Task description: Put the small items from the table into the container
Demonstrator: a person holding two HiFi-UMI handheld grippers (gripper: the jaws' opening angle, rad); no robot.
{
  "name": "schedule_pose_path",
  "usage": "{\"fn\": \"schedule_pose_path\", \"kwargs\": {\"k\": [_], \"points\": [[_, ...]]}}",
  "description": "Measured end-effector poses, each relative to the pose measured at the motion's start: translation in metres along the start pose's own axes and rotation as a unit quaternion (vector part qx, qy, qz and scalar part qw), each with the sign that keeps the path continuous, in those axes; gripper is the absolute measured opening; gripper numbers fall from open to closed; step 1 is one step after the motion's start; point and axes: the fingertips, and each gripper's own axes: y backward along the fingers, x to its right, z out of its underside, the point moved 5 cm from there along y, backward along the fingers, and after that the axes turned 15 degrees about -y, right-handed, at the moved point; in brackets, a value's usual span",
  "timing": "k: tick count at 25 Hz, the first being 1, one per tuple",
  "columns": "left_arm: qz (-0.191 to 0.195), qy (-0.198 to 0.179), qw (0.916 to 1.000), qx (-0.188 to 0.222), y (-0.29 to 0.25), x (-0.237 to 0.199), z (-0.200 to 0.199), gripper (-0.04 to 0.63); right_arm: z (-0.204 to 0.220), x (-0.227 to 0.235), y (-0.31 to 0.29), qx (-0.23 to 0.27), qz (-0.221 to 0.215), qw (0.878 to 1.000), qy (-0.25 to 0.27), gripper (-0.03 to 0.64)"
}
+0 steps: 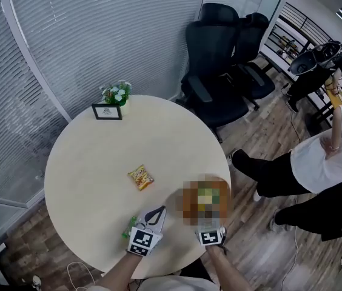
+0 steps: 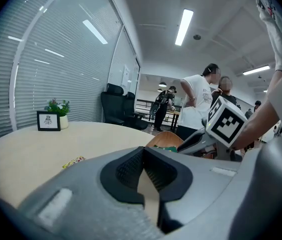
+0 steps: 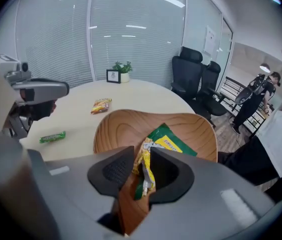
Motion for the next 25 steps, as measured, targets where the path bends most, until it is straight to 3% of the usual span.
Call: {"fn": "schedule_pose_path", "kwargs": {"k": [6,10,16,20,25], "points": [[-0.029,0.007,0.9995,-0.003,0.012,-0.015,0.005,-0.003,-0.031,-0.057,0.024,0.088,-0.072,0.993,0.017,0.003],[-0.056,0.016,0.9983,-0.010,0.029,-0.031,0.010,-0.005,-0.040,-0.107,0.019,0.102,-0.149,0.983,0.014,0.003],[-0.108,0.036,0.9929,-0.033,0.073,-0.059,0.038,-0.008,-0.028,-0.172,0.002,0.081,-0.222,0.971,0.029,0.003],[-0.143,0.047,0.9874,-0.049,0.100,-0.073,0.061,-0.009,-0.014,-0.198,-0.006,0.057,-0.245,0.966,0.055,0.003],[-0.173,0.075,0.9813,-0.040,0.130,-0.083,0.084,-0.005,0.002,-0.223,-0.011,0.042,-0.262,0.960,0.086,0.003]]}}
